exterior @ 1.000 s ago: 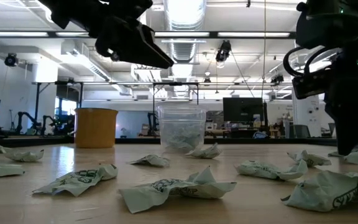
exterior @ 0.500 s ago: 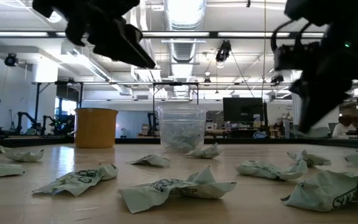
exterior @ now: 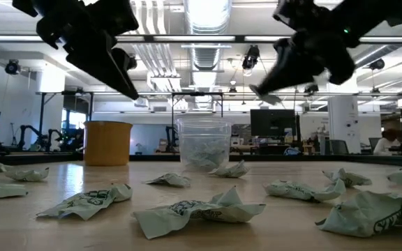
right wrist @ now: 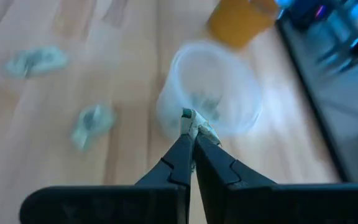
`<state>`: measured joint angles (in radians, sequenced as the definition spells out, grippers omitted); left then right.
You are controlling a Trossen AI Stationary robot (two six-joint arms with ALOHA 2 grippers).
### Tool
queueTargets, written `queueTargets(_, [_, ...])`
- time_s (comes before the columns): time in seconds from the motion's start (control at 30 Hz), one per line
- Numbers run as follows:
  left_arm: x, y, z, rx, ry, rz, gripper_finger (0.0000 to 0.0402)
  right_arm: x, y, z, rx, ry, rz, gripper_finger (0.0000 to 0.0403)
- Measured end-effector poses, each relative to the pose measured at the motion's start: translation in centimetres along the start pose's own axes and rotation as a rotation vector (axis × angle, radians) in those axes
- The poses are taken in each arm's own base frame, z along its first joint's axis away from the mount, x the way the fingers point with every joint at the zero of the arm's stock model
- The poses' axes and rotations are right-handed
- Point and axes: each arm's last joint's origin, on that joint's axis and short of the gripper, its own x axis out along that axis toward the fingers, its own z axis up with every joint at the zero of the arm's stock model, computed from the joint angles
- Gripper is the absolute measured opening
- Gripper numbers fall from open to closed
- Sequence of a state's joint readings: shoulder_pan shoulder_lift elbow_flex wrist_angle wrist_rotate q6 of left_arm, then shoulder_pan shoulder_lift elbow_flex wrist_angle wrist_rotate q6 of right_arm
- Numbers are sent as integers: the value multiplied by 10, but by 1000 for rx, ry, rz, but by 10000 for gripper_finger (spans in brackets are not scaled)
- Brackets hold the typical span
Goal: Pick and place Stevia / Truvia into bins
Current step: Put the stevia packet into the transparent container
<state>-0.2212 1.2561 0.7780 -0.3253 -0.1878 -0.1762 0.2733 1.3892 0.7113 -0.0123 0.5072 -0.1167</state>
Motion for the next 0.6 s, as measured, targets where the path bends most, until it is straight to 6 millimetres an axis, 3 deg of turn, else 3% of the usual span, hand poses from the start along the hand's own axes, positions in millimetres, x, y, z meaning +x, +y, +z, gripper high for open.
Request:
queueTargets(0.27, [12, -7, -6, -96, 52, -2, 187, 11, -24, 9, -38, -95, -65, 9])
queueTargets(0.6, [17, -12, -9, -145, 76, -9, 187, 54, -54, 3, -1, -212, 49, 9])
